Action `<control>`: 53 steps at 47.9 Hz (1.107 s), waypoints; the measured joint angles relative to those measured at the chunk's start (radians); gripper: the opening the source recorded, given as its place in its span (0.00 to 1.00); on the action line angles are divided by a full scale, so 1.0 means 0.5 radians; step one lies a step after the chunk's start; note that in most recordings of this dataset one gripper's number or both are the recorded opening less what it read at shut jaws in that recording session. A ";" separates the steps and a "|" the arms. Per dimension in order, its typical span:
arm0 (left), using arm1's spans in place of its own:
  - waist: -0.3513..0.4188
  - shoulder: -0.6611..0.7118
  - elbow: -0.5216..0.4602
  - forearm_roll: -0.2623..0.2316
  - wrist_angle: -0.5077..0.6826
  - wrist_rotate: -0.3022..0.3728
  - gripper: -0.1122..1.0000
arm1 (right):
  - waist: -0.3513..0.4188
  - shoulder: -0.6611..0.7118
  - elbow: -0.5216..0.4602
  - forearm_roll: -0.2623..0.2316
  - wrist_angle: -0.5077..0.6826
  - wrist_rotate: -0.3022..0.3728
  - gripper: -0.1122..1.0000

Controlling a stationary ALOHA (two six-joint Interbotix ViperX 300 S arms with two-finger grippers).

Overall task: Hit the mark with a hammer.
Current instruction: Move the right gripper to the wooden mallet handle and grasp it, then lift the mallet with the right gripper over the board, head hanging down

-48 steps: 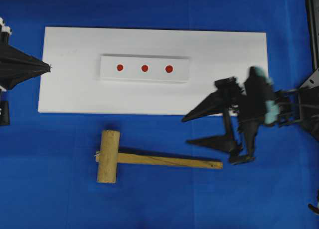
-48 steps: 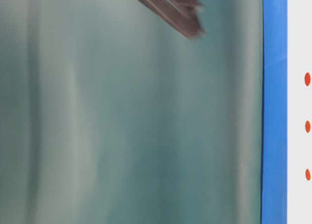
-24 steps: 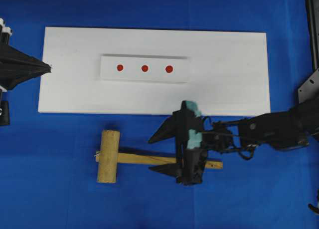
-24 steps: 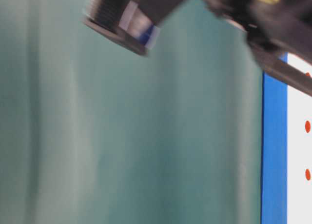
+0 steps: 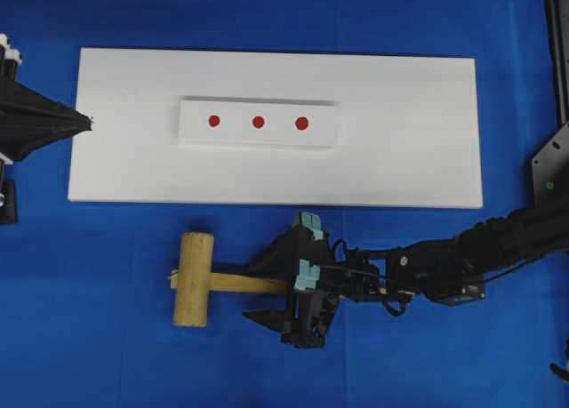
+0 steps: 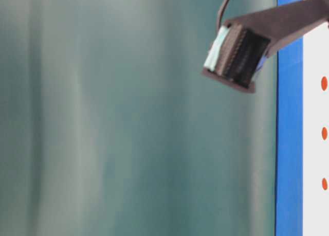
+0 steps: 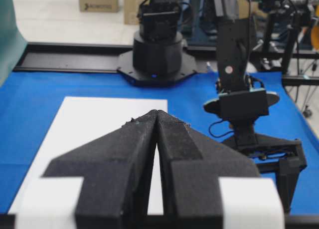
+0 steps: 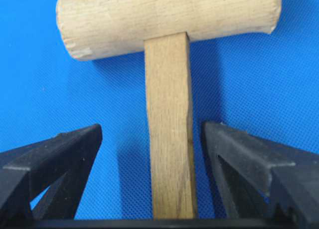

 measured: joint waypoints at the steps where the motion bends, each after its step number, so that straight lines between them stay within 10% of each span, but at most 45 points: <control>1: 0.000 0.003 0.003 0.000 0.000 0.000 0.10 | 0.000 0.000 0.000 0.009 -0.003 -0.009 0.91; 10: 0.000 0.000 0.000 0.000 0.000 0.000 0.10 | 0.003 0.003 -0.003 0.080 0.000 -0.144 0.81; 23: 0.000 -0.003 0.003 0.003 0.000 0.000 0.10 | -0.021 -0.031 -0.003 0.132 0.092 -0.337 0.20; 53: 0.000 0.000 0.003 0.003 0.003 -0.003 0.10 | -0.098 -0.739 0.206 0.135 0.273 -0.660 0.19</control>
